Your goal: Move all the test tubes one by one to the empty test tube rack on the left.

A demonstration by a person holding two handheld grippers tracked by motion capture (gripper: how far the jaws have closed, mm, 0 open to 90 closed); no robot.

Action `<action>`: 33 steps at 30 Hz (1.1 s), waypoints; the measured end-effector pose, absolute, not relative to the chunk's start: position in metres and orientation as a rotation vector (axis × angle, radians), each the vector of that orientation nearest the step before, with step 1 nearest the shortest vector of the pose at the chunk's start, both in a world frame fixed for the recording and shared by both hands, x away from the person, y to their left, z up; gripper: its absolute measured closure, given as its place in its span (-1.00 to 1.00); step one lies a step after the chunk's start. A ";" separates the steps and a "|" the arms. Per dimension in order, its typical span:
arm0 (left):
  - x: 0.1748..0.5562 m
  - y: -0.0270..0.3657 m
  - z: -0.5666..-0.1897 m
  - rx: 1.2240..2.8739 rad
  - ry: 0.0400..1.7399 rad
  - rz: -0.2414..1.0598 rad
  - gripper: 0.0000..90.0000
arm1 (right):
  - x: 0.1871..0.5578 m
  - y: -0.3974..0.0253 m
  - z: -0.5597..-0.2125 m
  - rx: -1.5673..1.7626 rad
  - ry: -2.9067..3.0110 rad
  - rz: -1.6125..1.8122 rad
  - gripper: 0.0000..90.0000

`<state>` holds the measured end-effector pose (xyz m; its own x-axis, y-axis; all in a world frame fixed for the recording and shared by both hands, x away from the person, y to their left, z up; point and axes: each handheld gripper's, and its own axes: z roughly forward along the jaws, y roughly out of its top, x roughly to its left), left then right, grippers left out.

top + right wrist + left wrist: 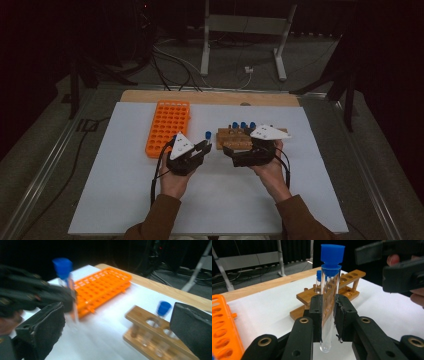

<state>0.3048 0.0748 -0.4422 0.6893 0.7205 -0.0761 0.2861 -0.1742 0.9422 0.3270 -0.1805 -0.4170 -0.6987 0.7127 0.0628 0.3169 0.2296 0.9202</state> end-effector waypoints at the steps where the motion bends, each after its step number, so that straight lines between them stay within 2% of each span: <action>1: 0.304 0.077 -0.442 1.750 0.807 0.476 0.74 | 0.327 -0.183 -0.419 0.951 2.136 1.453 -1.00; 20: 0.301 0.130 -0.438 1.670 0.914 0.563 0.74 | 0.319 -0.241 -0.437 1.029 2.034 1.405 -1.00; 33: 0.300 0.153 -0.444 1.613 0.992 0.639 0.74 | 0.315 -0.250 -0.436 1.043 2.007 1.442 -1.00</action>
